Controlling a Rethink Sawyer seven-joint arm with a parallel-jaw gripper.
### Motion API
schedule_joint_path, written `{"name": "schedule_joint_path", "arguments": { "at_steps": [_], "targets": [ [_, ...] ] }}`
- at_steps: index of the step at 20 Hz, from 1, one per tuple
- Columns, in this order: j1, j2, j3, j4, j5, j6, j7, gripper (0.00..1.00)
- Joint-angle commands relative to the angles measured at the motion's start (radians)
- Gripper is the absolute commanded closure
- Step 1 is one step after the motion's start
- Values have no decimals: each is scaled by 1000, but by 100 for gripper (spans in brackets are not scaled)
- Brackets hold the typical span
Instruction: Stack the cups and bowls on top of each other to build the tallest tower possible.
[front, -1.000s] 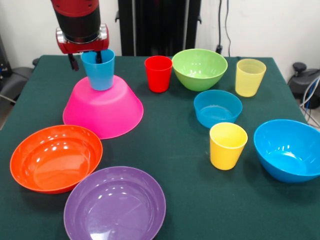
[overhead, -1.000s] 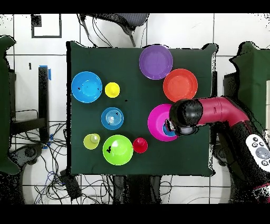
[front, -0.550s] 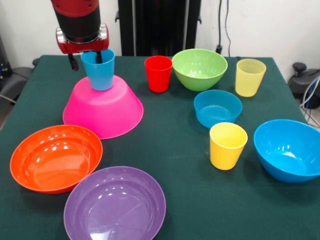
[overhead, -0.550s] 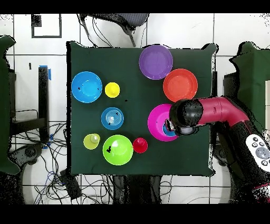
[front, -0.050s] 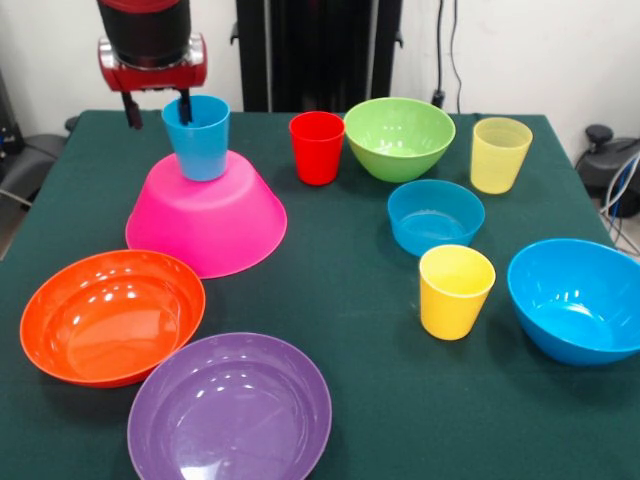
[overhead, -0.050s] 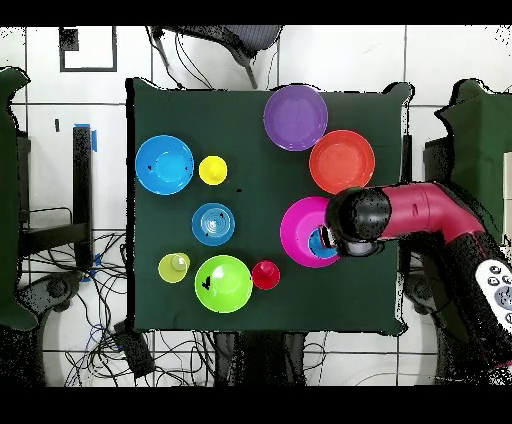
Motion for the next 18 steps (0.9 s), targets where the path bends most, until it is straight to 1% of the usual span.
{"name": "schedule_joint_path", "arguments": {
  "at_steps": [1,8,13,15,18],
  "targets": [
    [21,-89,9,51,26,68,-209,0],
    [32,-121,4,61,58,92,-210,0],
    [46,-123,9,45,85,109,-202,0],
    [47,-118,14,39,96,92,-192,0],
    [47,-118,32,38,125,30,-161,0]
  ]
}}
